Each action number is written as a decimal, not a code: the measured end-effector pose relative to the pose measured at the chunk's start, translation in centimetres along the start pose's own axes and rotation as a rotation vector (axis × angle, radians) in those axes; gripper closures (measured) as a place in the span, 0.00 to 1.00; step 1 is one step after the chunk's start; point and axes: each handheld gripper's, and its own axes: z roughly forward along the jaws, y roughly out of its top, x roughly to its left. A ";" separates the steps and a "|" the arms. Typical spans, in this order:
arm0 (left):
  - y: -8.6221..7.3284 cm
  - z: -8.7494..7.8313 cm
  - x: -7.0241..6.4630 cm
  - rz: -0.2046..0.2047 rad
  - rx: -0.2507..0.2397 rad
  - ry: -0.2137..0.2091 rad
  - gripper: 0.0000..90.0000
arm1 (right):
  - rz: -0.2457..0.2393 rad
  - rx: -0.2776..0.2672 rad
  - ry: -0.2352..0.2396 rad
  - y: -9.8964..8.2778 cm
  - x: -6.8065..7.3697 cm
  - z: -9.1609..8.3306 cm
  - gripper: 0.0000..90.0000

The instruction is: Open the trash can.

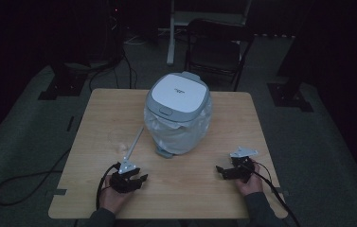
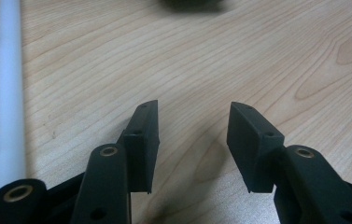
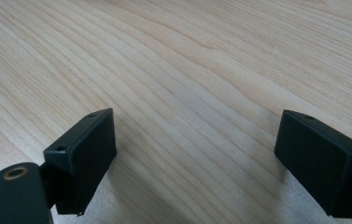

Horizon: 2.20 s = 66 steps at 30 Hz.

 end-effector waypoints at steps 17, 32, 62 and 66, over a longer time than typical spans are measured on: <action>0.1 -0.4 -0.5 -0.008 0.038 -0.008 0.67 | -0.003 -0.004 0.001 0.2 0.2 0.2 0.14; 2.7 -3.3 -0.5 0.001 -0.052 -0.025 0.69 | -0.004 -0.004 0.001 0.2 0.2 0.2 0.14; 11.8 -8.4 -0.3 0.147 -0.205 -0.007 1.00 | -0.004 -0.005 0.002 0.2 0.2 0.2 0.14; 12.9 -8.8 -0.4 0.163 -0.218 -0.007 1.00 | -0.005 -0.005 0.001 0.2 0.2 0.2 0.14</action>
